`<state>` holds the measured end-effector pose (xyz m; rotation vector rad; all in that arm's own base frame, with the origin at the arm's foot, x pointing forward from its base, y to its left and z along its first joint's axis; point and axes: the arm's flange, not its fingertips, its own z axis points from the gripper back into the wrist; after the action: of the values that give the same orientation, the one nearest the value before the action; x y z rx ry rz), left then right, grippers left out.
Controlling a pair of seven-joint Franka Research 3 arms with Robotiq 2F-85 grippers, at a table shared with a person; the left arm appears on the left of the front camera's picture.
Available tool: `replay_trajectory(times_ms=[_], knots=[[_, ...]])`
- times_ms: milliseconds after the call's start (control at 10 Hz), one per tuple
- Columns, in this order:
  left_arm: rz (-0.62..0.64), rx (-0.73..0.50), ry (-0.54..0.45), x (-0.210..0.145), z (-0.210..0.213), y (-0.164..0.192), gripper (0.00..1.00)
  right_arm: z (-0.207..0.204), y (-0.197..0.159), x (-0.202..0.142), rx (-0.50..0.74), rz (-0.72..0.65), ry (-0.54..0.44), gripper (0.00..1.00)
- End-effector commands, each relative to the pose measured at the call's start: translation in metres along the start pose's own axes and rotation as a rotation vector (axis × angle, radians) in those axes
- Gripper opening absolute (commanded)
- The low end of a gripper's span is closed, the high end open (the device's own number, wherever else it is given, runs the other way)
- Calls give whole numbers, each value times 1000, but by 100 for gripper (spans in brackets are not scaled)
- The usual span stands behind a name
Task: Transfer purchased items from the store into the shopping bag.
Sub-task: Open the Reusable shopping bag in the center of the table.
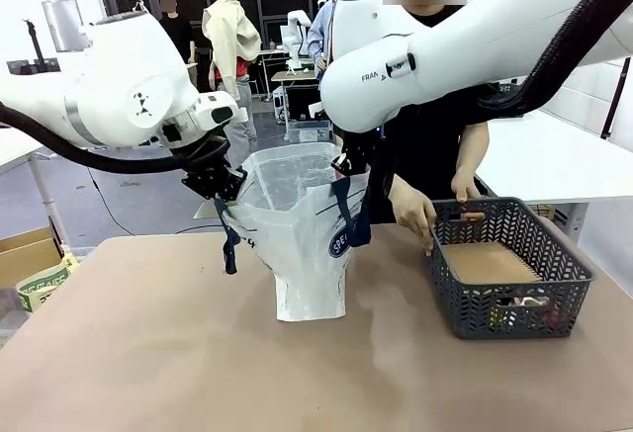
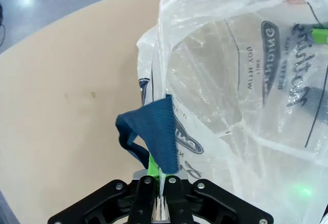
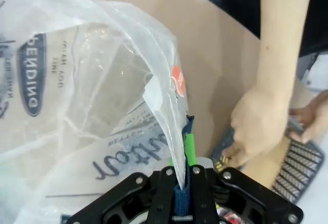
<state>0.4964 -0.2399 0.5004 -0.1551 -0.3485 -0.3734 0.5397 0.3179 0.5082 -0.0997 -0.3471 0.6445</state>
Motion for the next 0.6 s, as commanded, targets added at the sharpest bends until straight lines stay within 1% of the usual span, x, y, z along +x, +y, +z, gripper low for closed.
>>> replay_trajectory(times_ms=[0, 500], knots=[[19, -24, -38, -14, -2, -2, 0, 0, 3, -17, -34, -24, -24, 0], [22, -62, -83, -18, 6, 9, 0, 6, -3, -29, -22, -65, -24, 0]])
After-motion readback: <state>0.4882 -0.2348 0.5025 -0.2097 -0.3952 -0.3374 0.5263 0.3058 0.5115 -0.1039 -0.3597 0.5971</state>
